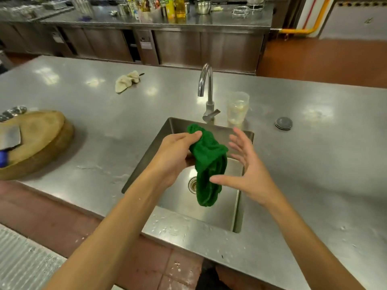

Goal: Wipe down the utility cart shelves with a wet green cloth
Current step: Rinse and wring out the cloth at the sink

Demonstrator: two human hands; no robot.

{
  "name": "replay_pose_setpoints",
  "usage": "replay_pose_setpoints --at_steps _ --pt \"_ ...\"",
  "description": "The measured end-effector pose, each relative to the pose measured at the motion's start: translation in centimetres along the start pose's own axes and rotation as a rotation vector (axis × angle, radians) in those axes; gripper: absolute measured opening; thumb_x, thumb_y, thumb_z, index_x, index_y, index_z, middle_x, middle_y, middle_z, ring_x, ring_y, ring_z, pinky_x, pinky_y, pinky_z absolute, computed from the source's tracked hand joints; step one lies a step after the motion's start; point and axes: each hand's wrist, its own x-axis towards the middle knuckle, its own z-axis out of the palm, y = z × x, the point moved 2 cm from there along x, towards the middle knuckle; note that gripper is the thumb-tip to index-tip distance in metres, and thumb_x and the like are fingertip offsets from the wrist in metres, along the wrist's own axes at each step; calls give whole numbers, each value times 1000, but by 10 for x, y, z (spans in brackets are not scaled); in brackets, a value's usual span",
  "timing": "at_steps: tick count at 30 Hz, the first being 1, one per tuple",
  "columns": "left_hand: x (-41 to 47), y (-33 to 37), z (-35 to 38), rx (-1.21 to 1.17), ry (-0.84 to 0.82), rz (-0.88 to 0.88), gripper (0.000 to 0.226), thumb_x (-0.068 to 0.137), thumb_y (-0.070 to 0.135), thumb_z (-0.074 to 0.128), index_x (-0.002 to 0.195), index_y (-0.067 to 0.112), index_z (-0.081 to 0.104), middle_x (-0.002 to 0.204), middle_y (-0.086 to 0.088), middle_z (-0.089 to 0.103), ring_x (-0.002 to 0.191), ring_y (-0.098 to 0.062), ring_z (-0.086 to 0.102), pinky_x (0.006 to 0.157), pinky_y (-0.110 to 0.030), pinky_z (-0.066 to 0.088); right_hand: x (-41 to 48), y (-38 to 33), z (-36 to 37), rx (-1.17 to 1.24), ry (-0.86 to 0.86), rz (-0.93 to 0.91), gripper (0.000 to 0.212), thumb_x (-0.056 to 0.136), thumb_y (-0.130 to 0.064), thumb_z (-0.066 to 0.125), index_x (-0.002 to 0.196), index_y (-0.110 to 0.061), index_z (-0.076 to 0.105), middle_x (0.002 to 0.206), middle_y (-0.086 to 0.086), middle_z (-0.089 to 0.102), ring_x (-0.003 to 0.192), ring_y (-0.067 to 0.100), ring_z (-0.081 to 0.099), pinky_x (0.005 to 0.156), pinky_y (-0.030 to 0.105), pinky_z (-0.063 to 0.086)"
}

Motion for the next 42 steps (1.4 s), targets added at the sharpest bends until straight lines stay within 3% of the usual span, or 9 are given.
replay_pose_setpoints --at_steps 3,10,14,18,22,26,30,37,42 --pt "21 11 4 55 -69 22 32 102 25 55 110 -3 70 109 -18 74 103 -30 71 92 -40 57 32 16 18 -67 -124 140 133 56 -27 96 156 -35 9 140 -33 39 124 -16 42 110 18 36" --pt "72 15 -22 -45 163 -143 34 91 28 64 118 8 68 109 -13 74 101 -31 72 80 -39 57 98 34 17 103 178 271 13 87 -12 71 90 -24 66 82 -6 70 77 7 64 64 17 50" --pt "101 -13 -37 116 243 -162 36 90 36 60 116 11 64 104 -11 72 92 -23 69 72 -35 57 116 30 14 244 226 359 21 91 -5 61 104 -21 68 92 0 73 88 13 67 69 22 54" --pt "112 -38 -41 288 20 137 87 78 63 69 152 40 30 148 12 47 136 -6 46 111 -33 40 127 19 15 273 257 306 42 89 9 54 121 -17 62 104 -1 70 95 7 66 66 11 51" --pt "102 -49 -11 464 -278 364 151 56 22 99 158 27 -12 152 22 36 138 10 37 108 -9 33 133 7 26 196 264 241 38 90 -1 57 120 -23 62 104 -6 71 97 5 67 78 20 54" --pt "119 -51 -3 294 -5 437 101 57 15 93 142 4 39 119 4 66 110 -6 66 94 -34 55 134 -9 43 289 240 235 53 84 9 54 128 -20 54 111 -3 68 104 7 65 91 27 54" --pt "139 -42 -8 150 112 386 30 60 28 70 89 33 66 83 16 74 84 -4 70 80 -35 61 129 -28 41 70 76 146 81 75 -4 67 145 -27 33 133 -4 56 122 8 55 103 34 49" --pt "174 -16 -27 396 -51 499 31 71 30 79 99 23 67 95 -1 74 93 -20 72 81 -51 59 118 -35 26 -1086 20 -321 113 66 19 58 157 -27 9 165 11 -5 150 34 -12 118 64 11" --pt "171 -15 -8 596 -254 510 35 59 5 71 91 14 59 82 -7 67 77 -27 66 66 -52 55 148 -4 15 -1219 33 -460 103 70 14 63 156 -23 21 164 14 9 132 40 34 97 48 48"
